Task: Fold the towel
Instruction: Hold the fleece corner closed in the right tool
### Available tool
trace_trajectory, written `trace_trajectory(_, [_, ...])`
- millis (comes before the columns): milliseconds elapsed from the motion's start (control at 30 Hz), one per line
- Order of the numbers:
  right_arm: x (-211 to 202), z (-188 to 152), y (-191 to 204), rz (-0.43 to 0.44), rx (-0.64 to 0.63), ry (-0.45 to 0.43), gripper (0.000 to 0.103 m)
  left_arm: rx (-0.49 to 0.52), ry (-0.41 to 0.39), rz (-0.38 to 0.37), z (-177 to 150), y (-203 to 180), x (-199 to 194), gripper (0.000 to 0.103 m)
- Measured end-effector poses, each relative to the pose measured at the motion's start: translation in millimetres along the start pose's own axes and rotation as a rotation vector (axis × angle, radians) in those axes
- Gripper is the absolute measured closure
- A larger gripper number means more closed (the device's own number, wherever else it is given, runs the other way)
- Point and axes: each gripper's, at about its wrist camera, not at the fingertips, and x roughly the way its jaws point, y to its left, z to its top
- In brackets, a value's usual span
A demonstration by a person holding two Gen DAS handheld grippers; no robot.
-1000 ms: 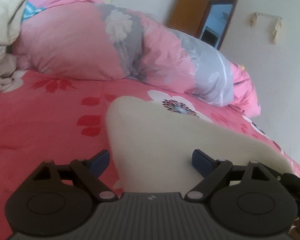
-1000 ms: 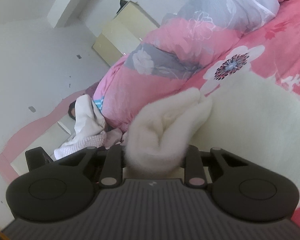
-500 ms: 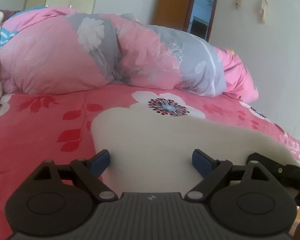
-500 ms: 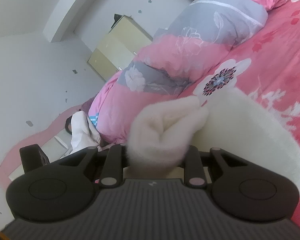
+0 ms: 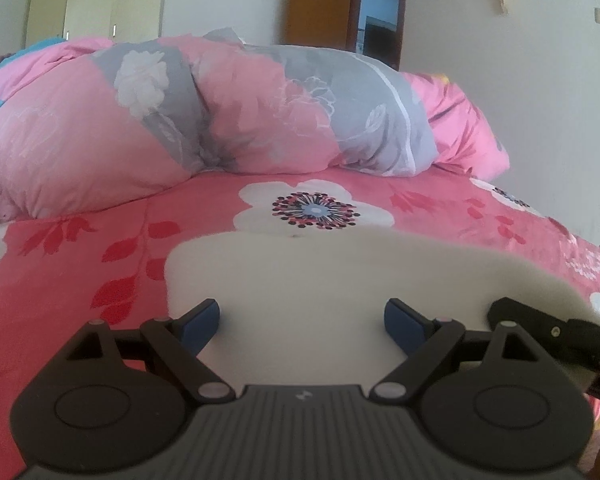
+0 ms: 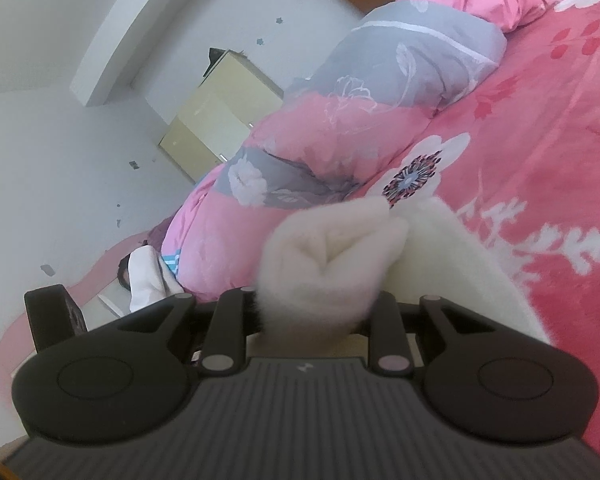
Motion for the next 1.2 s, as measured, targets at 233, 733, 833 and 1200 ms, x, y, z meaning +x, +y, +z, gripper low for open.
trace_trajectory(233, [-4.5, -0.4, -4.7, -0.008, 0.01, -0.002, 0.082, 0.026, 0.005, 0.0, 0.7, -7.9, 3.1, 0.013])
trace_trajectory(733, [-12.3, -1.3, -9.6, -0.022, 0.009, -0.002, 0.082, 0.057, 0.009, 0.0, -2.9, -17.0, 5.8, 0.013])
trace_trajectory(833, [-13.5, -2.4, -11.8, -0.026, 0.016, 0.004, 0.082, 0.064, 0.008, -0.001, -3.8, -17.9, 5.5, 0.013])
trace_trajectory(1200, [-19.7, -9.6, -22.0, -0.042, 0.044, 0.037, 0.082, 0.143, 0.019, 0.012, -8.3, -30.8, 9.2, 0.012])
